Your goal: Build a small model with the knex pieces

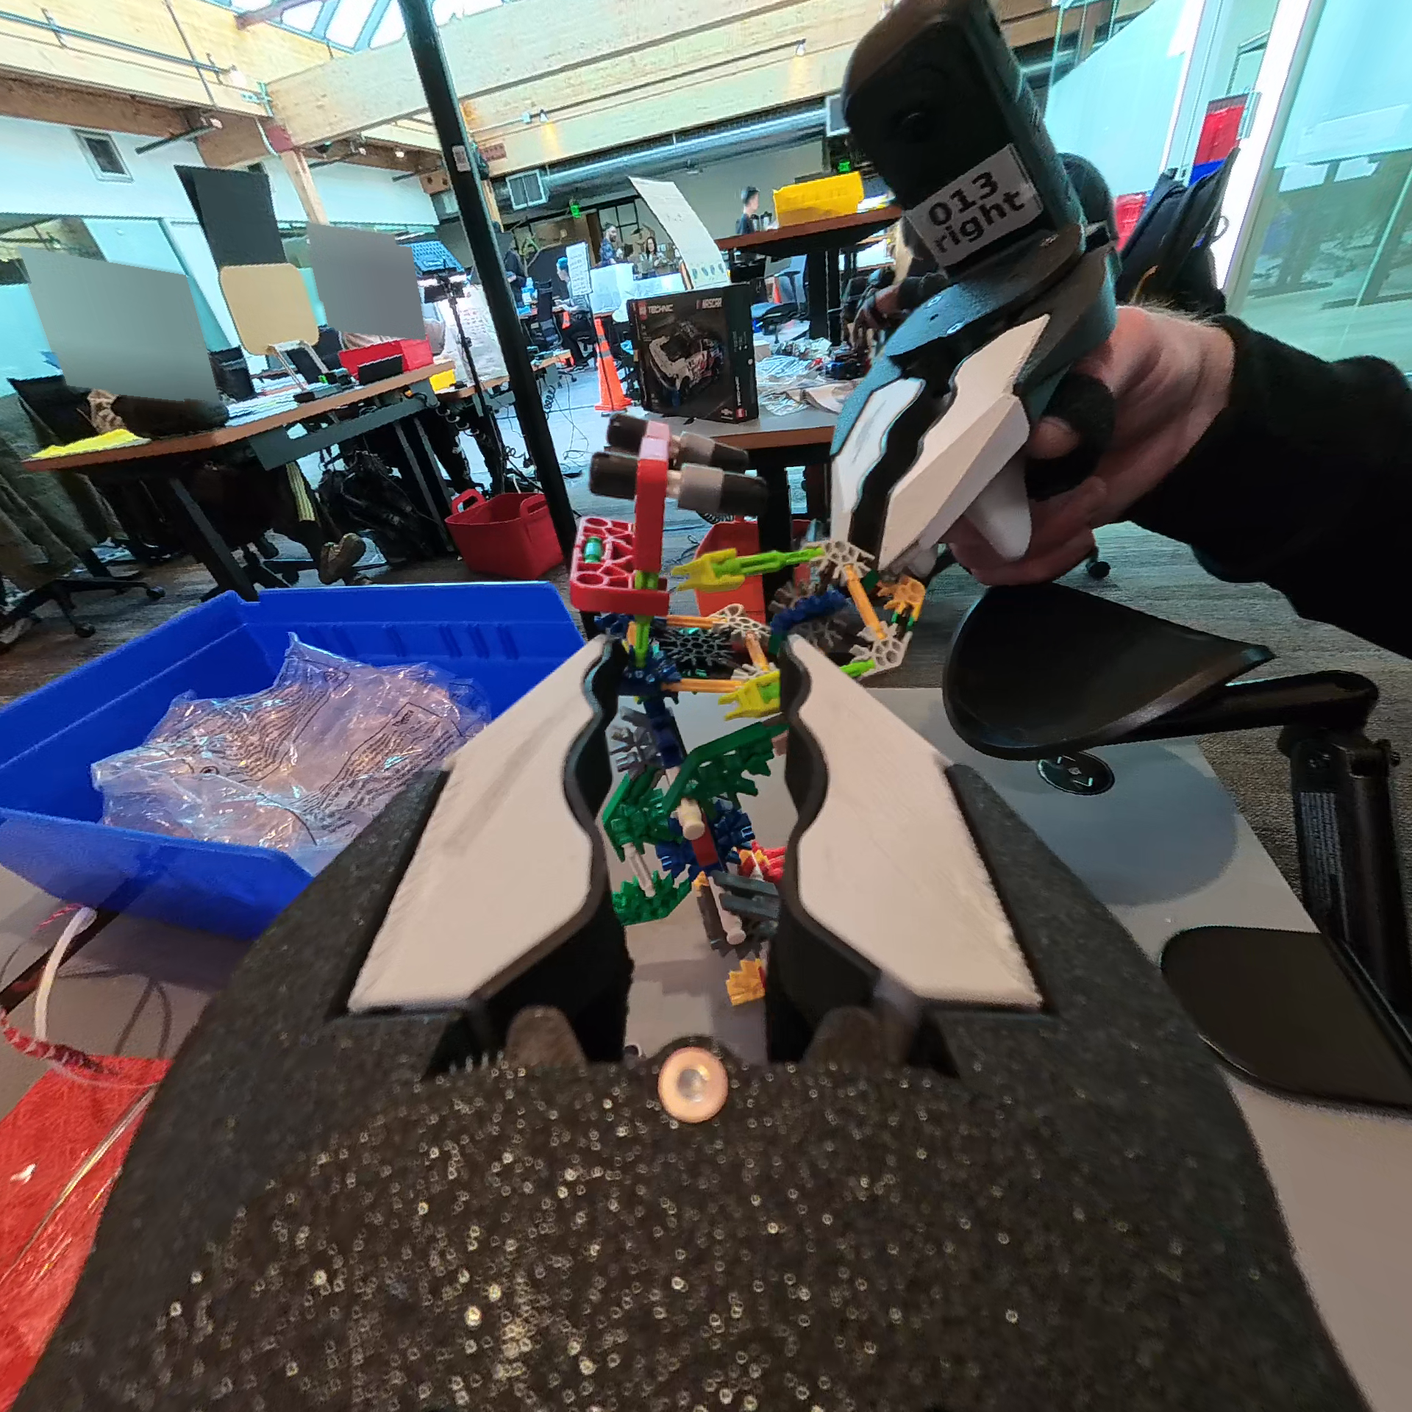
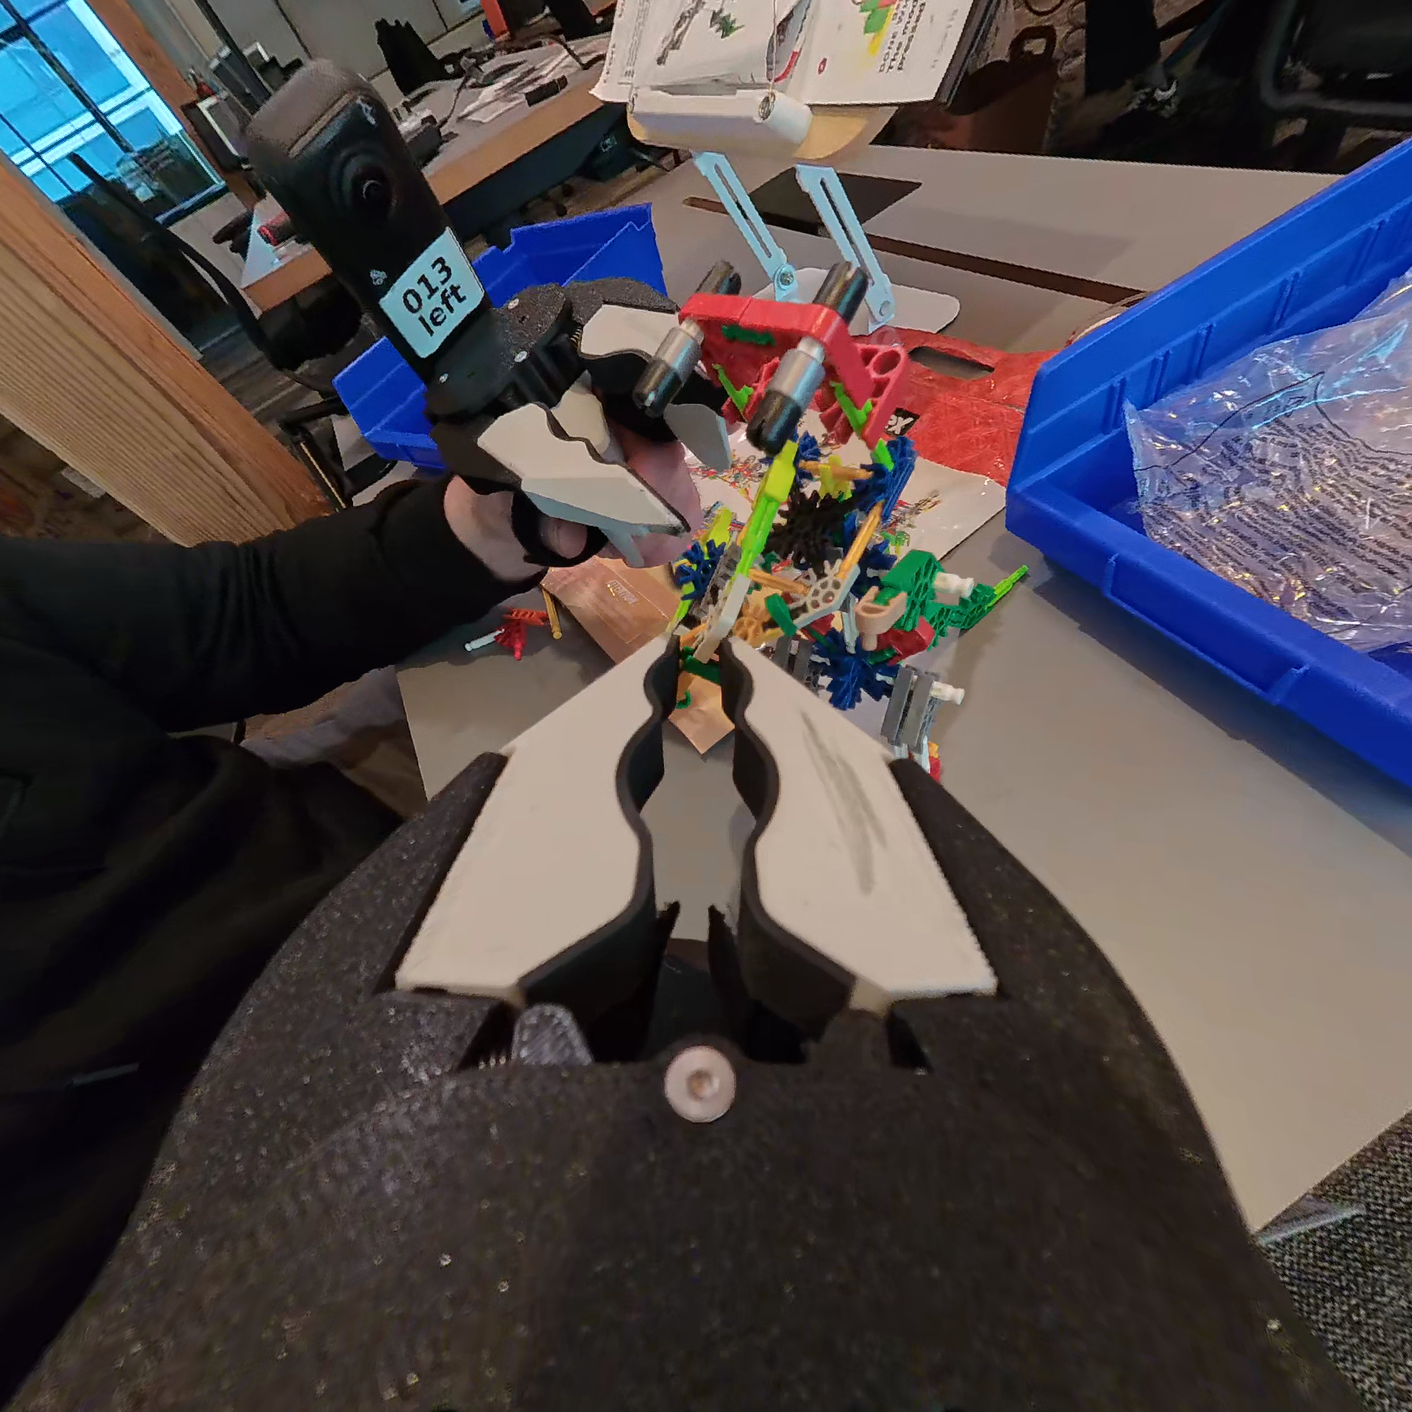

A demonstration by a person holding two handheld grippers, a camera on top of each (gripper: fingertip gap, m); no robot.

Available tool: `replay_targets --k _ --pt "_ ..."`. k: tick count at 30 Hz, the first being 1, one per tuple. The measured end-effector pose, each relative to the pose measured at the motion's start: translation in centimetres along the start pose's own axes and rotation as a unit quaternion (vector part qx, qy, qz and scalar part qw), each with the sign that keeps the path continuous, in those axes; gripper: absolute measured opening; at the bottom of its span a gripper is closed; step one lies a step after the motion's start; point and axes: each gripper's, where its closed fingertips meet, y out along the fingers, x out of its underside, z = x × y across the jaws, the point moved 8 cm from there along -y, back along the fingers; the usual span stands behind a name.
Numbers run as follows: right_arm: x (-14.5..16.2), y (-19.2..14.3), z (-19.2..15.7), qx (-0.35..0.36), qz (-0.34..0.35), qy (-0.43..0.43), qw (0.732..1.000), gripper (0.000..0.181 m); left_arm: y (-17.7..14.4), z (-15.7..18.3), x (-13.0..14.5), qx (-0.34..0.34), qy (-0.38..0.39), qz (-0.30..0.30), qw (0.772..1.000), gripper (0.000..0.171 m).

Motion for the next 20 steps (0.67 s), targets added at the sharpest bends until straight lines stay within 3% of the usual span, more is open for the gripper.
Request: replay_targets --k 11,20 --pt "0.8 -0.6 -2.9 0.023 -0.001 -0.038 0.999 0.009 -1.1 -1.1 0.0 0.025 -0.01 -0.014 1.0 0.048" --pt "0.0 -0.8 -5.4 0.011 0.055 -0.073 0.996 0.008 -2.4 -2.0 -0.2 0.015 0.019 -0.057 0.998 0.049"
